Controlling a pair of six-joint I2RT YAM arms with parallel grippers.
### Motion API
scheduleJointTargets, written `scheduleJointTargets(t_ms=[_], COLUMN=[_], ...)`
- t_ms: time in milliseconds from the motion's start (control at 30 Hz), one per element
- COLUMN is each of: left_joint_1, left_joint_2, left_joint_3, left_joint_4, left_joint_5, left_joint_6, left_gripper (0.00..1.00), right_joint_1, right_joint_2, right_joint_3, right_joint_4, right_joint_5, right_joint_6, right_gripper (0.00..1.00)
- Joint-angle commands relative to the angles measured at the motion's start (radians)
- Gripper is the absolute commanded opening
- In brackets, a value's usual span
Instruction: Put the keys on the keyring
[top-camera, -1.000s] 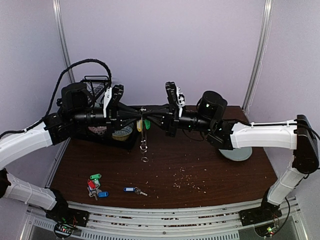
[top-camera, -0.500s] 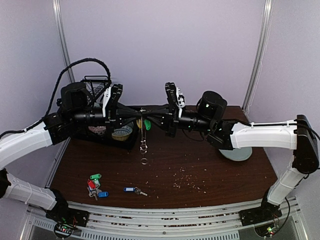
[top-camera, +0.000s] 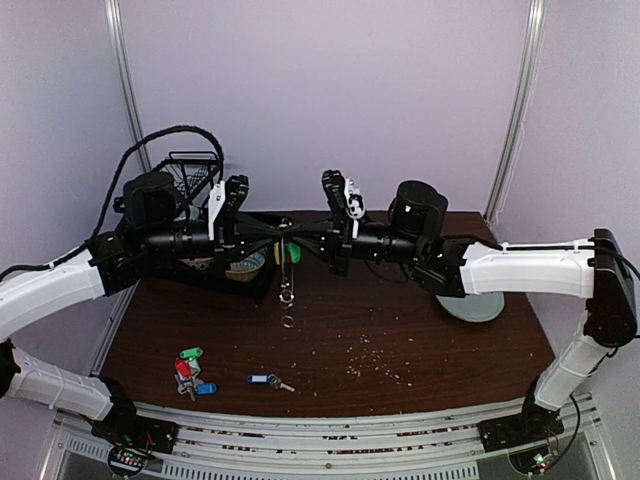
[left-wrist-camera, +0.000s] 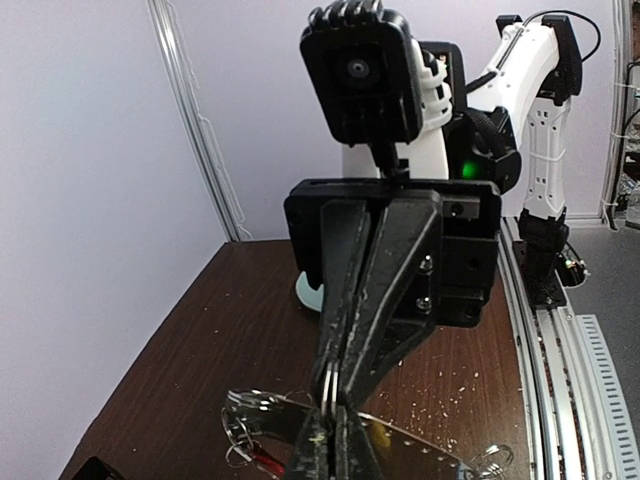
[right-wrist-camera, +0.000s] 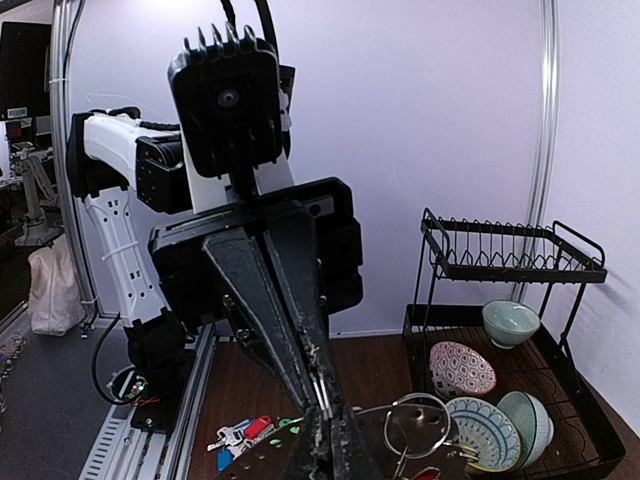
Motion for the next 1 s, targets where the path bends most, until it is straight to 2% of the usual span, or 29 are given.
scheduleJointTargets(t_ms=[0, 133, 200, 433, 500, 567, 667, 833, 900, 967], left_joint_1=[-0.004, -0.004, -0.004, -0.004, -0.005, -0.004, -0.004, -0.004, -0.004, -0.004], left_joint_2=[-0.004, 0.013, 0.005, 0.001, 0.007, 0.016, 0.038, 0.037, 0.041, 0.045], left_joint_3=[0.001, 0.001, -0.001, 0.014, 0.023, 0.033, 0.053, 0.053, 0.051, 0.049], left_joint_4=[0.086, 0.098, 0.101, 0.061, 0.041, 0.02, -0.008, -0.017, -0.022, -0.029], left_joint_5=[-0.049, -0.052, -0.054, -0.034, -0.019, -0.023, -0.034, -0.024, -0.029, -0.022], left_joint_6=[0.011, -0.016, -0.02, 0.004, 0.015, 0.022, 0.026, 0.032, 0.037, 0.046], left_gripper=[0.0, 0.0, 0.1, 0.23, 0.21, 0.15, 0.01, 0.01, 0.17, 0.21], right_joint_1=[0.01, 0.008, 0.008, 0.008, 0.008, 0.009, 0.009, 0.009, 0.009, 0.009], right_joint_2=[0.026, 0.018, 0.009, -0.011, -0.015, -0.02, -0.026, -0.043, -0.048, -0.049], right_joint_3=[0.07, 0.063, 0.055, 0.053, 0.05, 0.049, 0.047, 0.036, 0.034, 0.037], right_joint_4=[-0.091, -0.085, -0.081, -0.089, -0.089, -0.088, -0.091, -0.089, -0.087, -0.091], right_joint_5=[-0.013, -0.034, -0.036, -0.021, -0.015, -0.015, -0.018, -0.013, -0.013, -0.013], right_joint_6=[-0.045, -0.057, -0.06, -0.075, -0.075, -0.075, -0.074, -0.082, -0.086, -0.088], right_gripper=[0.0, 0.0, 0.0, 0.0, 0.0, 0.0, 0.0, 0.0, 0.0, 0.0])
